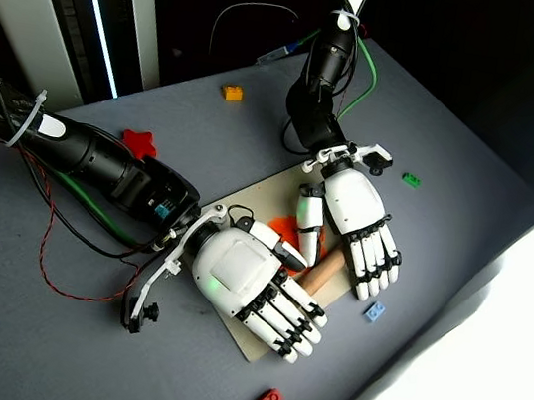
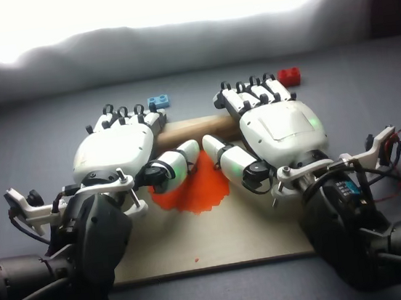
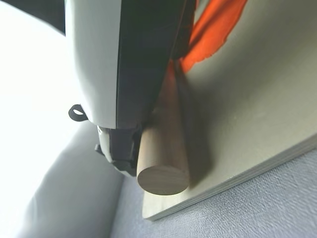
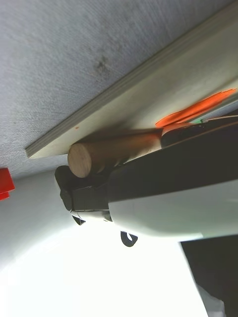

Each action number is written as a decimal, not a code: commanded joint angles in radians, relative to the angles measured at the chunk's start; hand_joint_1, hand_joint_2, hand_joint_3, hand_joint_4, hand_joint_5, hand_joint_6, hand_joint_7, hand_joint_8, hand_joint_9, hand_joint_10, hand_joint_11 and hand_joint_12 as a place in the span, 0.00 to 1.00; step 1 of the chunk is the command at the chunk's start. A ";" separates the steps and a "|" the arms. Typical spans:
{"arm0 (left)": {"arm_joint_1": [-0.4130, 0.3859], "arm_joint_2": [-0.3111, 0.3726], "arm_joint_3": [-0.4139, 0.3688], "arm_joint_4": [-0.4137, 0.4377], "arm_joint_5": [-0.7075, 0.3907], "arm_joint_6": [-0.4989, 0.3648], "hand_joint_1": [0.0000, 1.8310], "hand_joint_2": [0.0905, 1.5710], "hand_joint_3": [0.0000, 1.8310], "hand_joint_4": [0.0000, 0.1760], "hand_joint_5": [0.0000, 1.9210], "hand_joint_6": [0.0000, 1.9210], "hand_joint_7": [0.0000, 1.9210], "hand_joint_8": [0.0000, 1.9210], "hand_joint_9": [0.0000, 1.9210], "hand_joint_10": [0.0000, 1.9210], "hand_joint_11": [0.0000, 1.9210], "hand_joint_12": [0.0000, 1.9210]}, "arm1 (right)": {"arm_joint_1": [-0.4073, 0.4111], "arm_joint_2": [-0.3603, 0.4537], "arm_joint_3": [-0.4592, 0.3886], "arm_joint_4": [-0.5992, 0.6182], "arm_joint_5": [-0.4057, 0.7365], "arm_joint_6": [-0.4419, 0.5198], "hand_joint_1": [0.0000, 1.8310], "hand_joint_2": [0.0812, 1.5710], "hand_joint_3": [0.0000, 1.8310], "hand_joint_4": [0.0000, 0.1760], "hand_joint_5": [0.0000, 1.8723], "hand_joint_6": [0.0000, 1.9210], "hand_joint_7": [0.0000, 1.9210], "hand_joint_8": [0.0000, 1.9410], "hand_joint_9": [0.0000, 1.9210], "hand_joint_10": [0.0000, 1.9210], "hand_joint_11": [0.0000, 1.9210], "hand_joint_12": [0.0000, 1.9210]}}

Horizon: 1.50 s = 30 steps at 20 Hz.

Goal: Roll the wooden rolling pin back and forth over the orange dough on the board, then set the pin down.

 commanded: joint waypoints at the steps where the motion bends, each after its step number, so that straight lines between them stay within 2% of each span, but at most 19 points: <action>1: 0.004 0.010 -0.003 0.040 -0.078 -0.005 0.00 0.88 0.00 0.00 0.15 0.00 0.17 0.00 0.13 0.00 0.00 0.23 | -0.005 0.004 -0.002 -0.034 0.074 -0.001 0.00 0.88 0.00 0.00 0.05 0.44 0.22 0.01 0.03 0.36 0.00 0.56; 5: 0.008 0.017 -0.016 0.040 -0.076 -0.009 0.00 0.88 0.00 0.00 0.16 0.00 0.19 0.00 0.15 0.01 0.00 0.27 | -0.010 0.005 -0.014 -0.025 0.077 -0.003 0.00 0.88 0.00 0.00 0.05 0.44 0.23 0.02 0.02 0.42 0.00 0.62; 7: 0.011 0.022 -0.026 0.040 -0.076 -0.009 0.00 0.88 0.00 0.00 0.16 0.00 0.19 0.00 0.14 0.00 0.00 0.25 | -0.016 0.008 -0.023 -0.025 0.077 -0.005 0.00 0.89 0.00 0.00 0.05 0.44 0.23 0.02 0.03 0.44 0.00 0.63; 14: 0.024 0.039 -0.060 0.040 -0.077 -0.009 0.00 0.88 0.00 0.00 0.16 0.00 0.18 0.00 0.15 0.00 0.00 0.26 | -0.024 0.010 -0.040 -0.025 0.095 -0.017 0.00 0.88 0.00 0.00 0.05 0.43 0.23 0.02 0.02 0.43 0.00 0.59; 16: 0.024 0.041 -0.064 0.040 -0.077 -0.012 0.00 0.88 0.00 0.00 0.15 0.00 0.18 0.00 0.14 0.00 0.00 0.23 | -0.027 0.012 -0.046 -0.025 0.101 -0.021 0.00 0.88 0.00 0.00 0.05 0.41 0.22 0.02 0.02 0.40 0.00 0.55; 19: 0.025 0.043 -0.071 0.041 -0.077 -0.014 0.00 0.88 0.00 0.00 0.16 0.00 0.18 0.00 0.15 0.00 0.00 0.24 | -0.031 0.014 -0.053 -0.025 0.106 -0.024 0.00 0.88 0.00 0.00 0.06 0.41 0.22 0.02 0.03 0.40 0.00 0.58; 26: 0.046 0.053 -0.095 0.072 -0.110 -0.051 0.00 0.88 0.00 0.00 0.16 0.00 0.18 0.00 0.14 0.00 0.00 0.24 | -0.042 0.018 -0.077 -0.025 0.109 -0.041 0.00 0.89 0.00 0.00 0.04 0.40 0.21 0.01 0.00 0.41 0.00 0.53; 29: 0.048 0.054 -0.102 0.088 -0.126 -0.066 0.00 0.88 0.00 0.00 0.16 0.00 0.18 0.00 0.15 0.00 0.00 0.24 | -0.045 0.019 -0.084 -0.026 0.113 -0.047 0.00 0.89 0.00 0.00 0.06 0.41 0.23 0.02 0.03 0.43 0.00 0.58; 30: 0.050 0.055 -0.105 0.092 -0.130 -0.068 0.00 0.88 0.00 0.00 0.16 0.00 0.18 0.00 0.15 0.00 0.00 0.24 | -0.048 0.021 -0.088 -0.028 0.112 -0.048 0.00 0.88 0.00 0.00 0.05 0.41 0.22 0.02 0.01 0.44 0.00 0.56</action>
